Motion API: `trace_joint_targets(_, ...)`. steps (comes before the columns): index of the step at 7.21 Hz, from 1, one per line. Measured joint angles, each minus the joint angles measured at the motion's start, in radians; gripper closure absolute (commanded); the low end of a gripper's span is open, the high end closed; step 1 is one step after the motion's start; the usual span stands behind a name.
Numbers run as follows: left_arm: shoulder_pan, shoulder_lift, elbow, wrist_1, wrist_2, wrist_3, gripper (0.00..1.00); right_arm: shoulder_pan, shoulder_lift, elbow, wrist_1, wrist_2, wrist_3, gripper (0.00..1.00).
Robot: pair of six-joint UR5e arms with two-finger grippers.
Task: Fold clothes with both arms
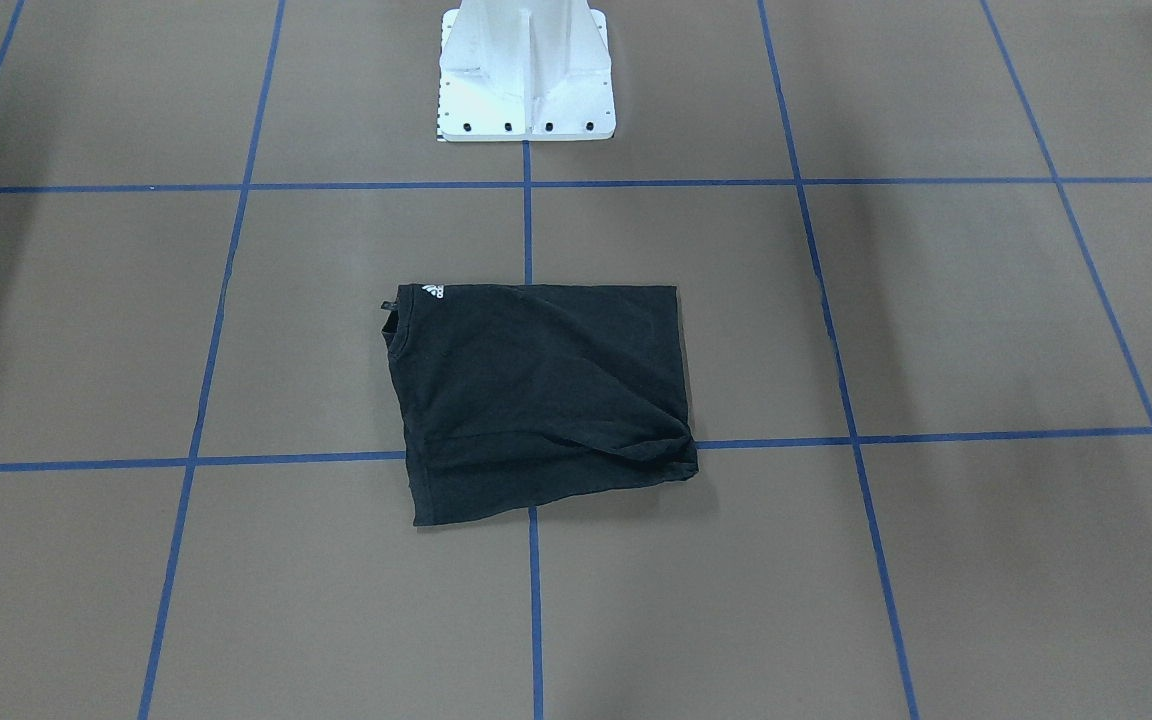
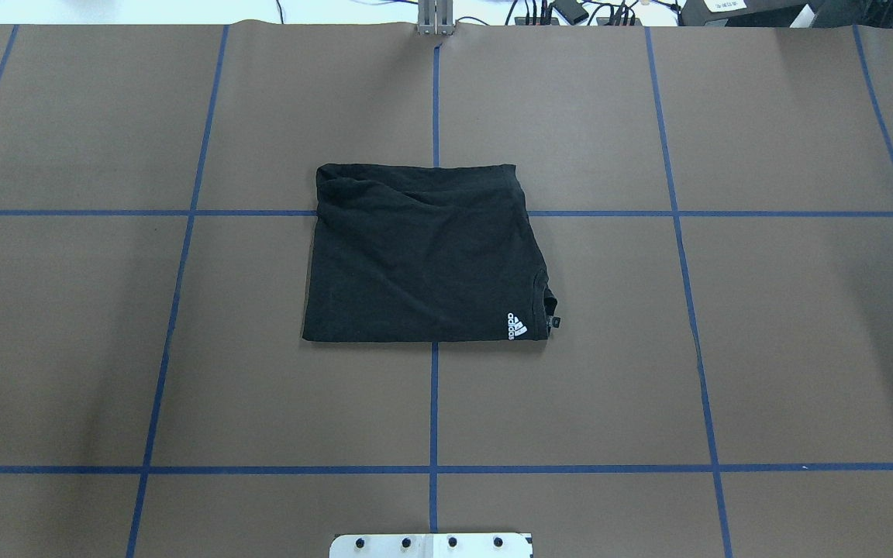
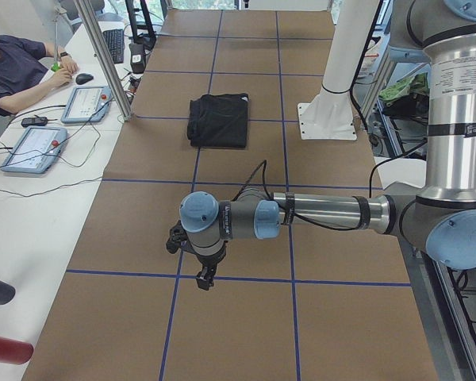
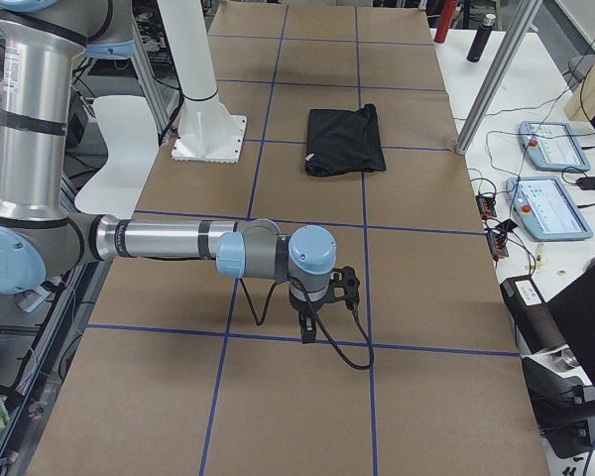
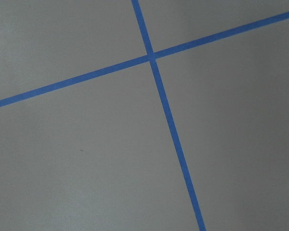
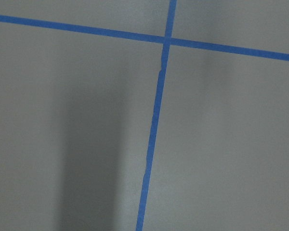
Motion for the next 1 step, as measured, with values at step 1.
trace_joint_targets(1,0.000,-0.001,-0.001,0.000,0.000,0.000,0.00,0.000,0.000,0.000,0.000,0.003,0.000,0.00)
